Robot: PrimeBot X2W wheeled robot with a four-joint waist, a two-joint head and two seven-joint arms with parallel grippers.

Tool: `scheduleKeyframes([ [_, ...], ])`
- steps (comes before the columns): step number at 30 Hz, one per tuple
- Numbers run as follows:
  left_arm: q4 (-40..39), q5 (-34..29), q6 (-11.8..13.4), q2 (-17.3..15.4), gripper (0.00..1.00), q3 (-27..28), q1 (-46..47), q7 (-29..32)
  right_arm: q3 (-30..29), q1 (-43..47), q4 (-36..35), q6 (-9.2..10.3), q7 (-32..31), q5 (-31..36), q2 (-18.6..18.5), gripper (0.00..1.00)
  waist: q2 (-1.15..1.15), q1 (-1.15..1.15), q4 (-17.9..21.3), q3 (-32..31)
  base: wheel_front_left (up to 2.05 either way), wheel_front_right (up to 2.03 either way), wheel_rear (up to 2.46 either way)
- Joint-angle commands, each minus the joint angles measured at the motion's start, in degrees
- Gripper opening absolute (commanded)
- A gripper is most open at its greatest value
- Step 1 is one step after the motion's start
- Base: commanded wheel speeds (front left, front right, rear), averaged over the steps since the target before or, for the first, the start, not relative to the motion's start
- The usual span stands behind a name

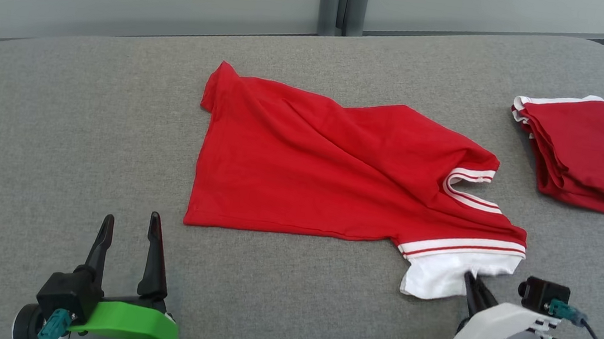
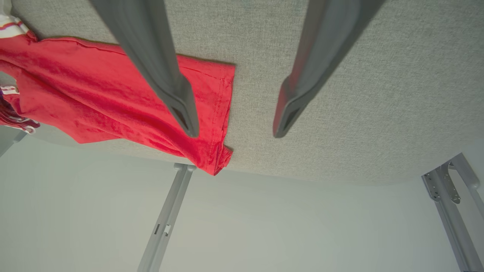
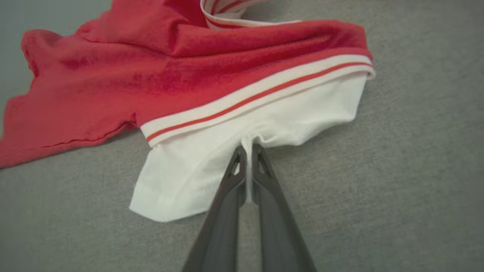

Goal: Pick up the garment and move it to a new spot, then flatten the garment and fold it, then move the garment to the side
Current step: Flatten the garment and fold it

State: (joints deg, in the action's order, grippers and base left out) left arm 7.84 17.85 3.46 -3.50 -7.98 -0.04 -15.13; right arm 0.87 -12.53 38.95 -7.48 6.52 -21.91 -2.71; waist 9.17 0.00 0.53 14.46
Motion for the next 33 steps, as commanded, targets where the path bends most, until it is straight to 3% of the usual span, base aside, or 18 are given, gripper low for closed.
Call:
scheduleKeyframes([
  [1,0.18,-0.13,-0.36,-0.09,1.00,-0.06,-0.31,0.01,-0.13,-0.33,-1.14,-0.02,0.50,-0.63,-0.22,0.00,0.00,0.00,0.48,-0.28,0.00,0.00,0.00],
  [7,0.70,0.33,-0.69,0.04,1.00,-0.86,-0.26,0.01,-0.96,1.29,-13.39,-0.02,-0.52,-1.56,-0.20,0.00,0.00,0.00,1.78,-1.07,0.00,0.00,0.00],
  [19,2.65,2.41,-1.41,0.33,1.00,-3.02,-0.94,0.42,-3.80,12.47,-34.49,-0.02,-9.49,-0.66,-0.20,0.00,0.00,0.00,4.24,-2.04,0.00,0.00,0.00],
  [25,6.51,5.57,-2.53,0.43,1.00,-4.73,-0.48,3.15,-5.67,16.20,-37.22,-0.02,-11.56,-0.55,-0.20,0.00,0.00,0.00,5.64,-2.09,0.00,0.00,0.00],
  [33,13.07,11.59,-3.53,0.54,1.00,-7.04,2.56,6.89,-7.11,17.40,-34.68,-0.02,-11.67,0.82,-0.18,0.00,0.00,0.00,6.49,-1.50,0.00,0.00,0.00],
])
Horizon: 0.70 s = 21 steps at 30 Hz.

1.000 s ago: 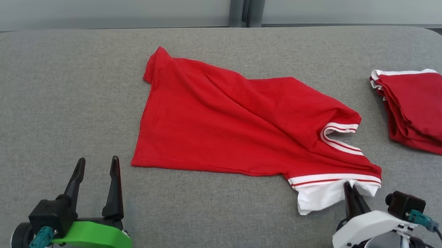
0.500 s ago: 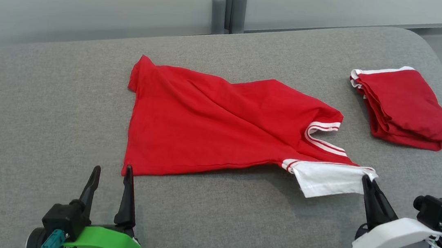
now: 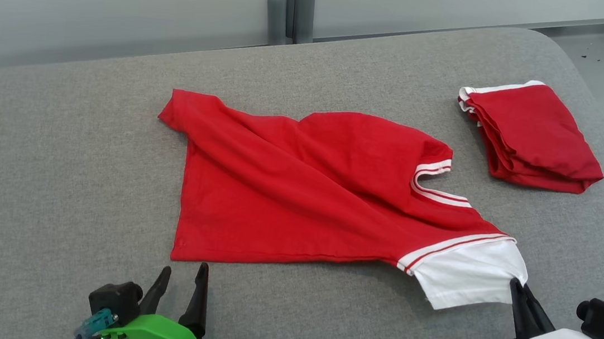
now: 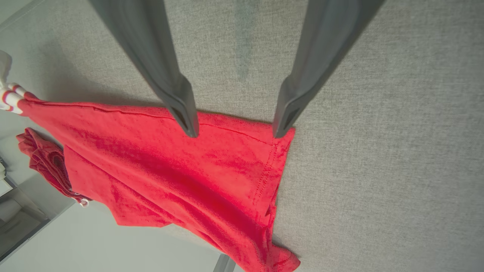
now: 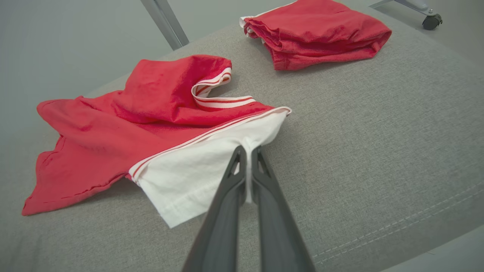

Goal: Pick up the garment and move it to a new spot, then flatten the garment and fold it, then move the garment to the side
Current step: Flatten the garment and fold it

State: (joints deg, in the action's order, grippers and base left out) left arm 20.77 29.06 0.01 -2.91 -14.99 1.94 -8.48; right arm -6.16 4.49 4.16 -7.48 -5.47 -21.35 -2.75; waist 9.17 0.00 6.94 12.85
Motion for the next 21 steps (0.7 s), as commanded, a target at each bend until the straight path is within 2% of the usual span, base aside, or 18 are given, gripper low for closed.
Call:
scheduleKeyframes([
  [1,1.26,1.65,-0.07,-0.06,1.00,-0.48,1.03,0.72,-0.04,0.16,0.48,-0.02,0.47,0.25,-0.15,0.00,0.00,0.00,0.15,0.21,0.00,0.00,0.00],
  [8,9.03,4.89,1.21,-0.08,1.00,-2.25,5.52,2.59,0.79,-1.59,1.79,-0.02,1.19,0.16,-0.15,0.00,0.00,0.00,0.56,0.87,0.00,0.00,0.00],
  [21,22.24,12.69,2.69,-0.07,1.00,-2.15,15.55,1.93,2.66,-4.60,2.80,-0.02,2.37,0.63,-0.15,0.00,0.00,0.00,2.39,3.54,0.00,0.00,0.00],
])
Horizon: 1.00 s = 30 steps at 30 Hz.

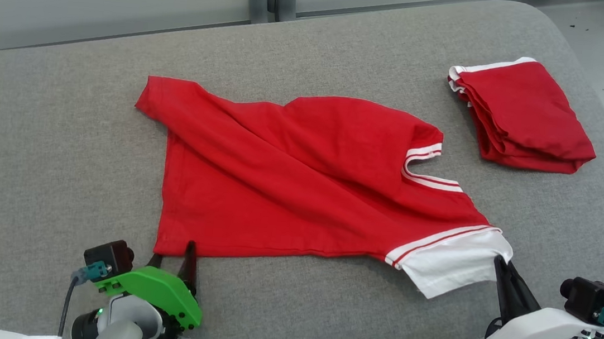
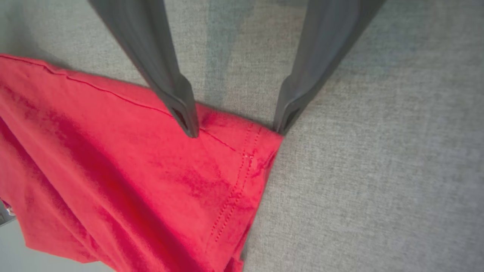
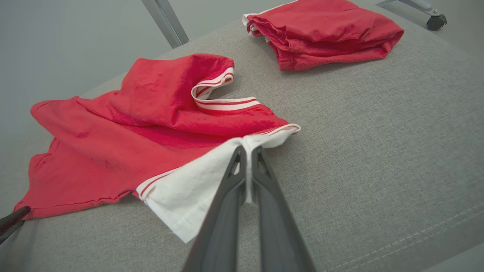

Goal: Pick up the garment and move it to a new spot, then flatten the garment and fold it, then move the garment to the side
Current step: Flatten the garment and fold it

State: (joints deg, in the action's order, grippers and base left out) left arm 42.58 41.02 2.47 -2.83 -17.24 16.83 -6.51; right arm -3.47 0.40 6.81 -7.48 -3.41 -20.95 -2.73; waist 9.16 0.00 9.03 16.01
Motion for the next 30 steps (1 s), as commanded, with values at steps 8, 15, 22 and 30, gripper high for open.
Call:
scheduleKeyframes([
  [8,7.30,5.41,-0.13,-0.16,0.46,0.81,4.84,-0.96,1.05,-2.07,0.67,-0.02,1.06,0.33,-0.17,0.00,0.00,0.00,0.95,1.54,0.00,0.00,0.00],
  [15,9.44,7.11,-2.66,-0.10,0.00,-1.05,7.34,-3.74,0.87,-2.93,1.01,-0.02,1.59,0.61,-0.18,0.00,0.00,0.00,0.75,1.61,0.00,0.00,0.00],
  [22,7.59,8.35,-5.13,-0.17,0.00,-0.80,8.31,-6.88,0.29,-4.30,-0.45,-0.02,1.91,0.31,-0.18,0.00,0.00,0.00,-0.69,0.36,0.00,0.00,0.00],
  [30,-1.77,9.01,-6.71,-1.17,0.00,3.05,5.62,-8.53,-0.84,-6.53,-3.66,-0.02,1.61,0.18,-0.18,0.00,0.00,0.00,-2.66,-1.76,0.00,0.00,0.00],
])
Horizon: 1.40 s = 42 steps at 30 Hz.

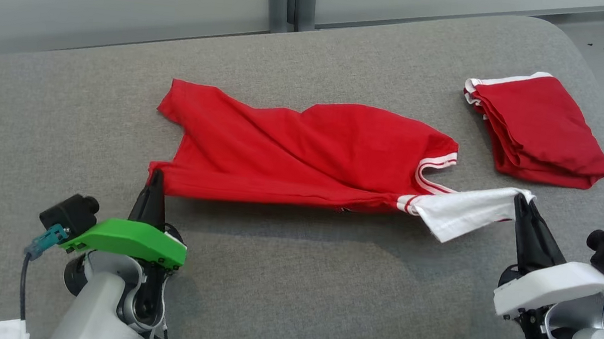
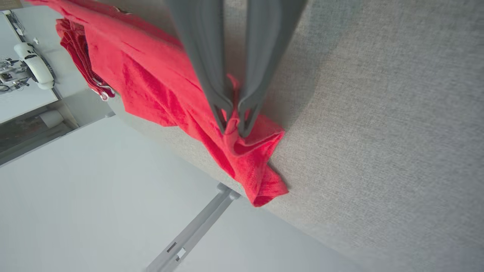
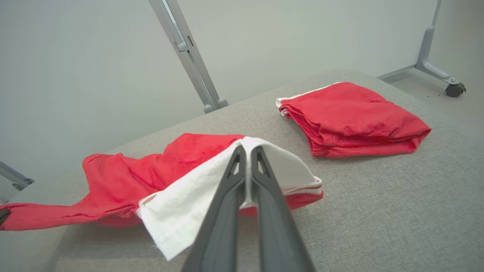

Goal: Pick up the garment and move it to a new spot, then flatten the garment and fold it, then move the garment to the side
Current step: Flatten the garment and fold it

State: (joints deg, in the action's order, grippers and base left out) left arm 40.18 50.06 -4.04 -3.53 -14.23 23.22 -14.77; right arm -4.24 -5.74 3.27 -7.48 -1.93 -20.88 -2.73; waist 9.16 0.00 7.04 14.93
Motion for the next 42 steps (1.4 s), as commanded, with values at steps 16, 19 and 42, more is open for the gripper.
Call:
scheduleKeyframes([
  [16,-44.92,-9.20,6.96,-5.81,0.00,4.34,-10.46,2.17,-1.60,-6.01,-17.95,-0.02,-2.69,-2.06,-2.84,0.00,0.00,0.00,-2.76,-6.15,0.00,0.00,0.00],
  [19,-52.57,-10.41,8.57,-7.35,0.00,4.19,-9.61,4.55,-2.18,-7.05,-22.68,-0.03,-3.17,-2.34,-3.07,0.00,0.00,0.00,-2.88,-6.40,0.00,0.00,0.00],
  [42,-45.31,-10.92,9.49,-16.02,0.00,4.45,22.26,23.34,3.09,-39.03,-13.45,-0.02,-4.42,-1.82,-4.67,0.00,0.00,0.00,-2.29,8.55,0.00,0.00,0.00],
])
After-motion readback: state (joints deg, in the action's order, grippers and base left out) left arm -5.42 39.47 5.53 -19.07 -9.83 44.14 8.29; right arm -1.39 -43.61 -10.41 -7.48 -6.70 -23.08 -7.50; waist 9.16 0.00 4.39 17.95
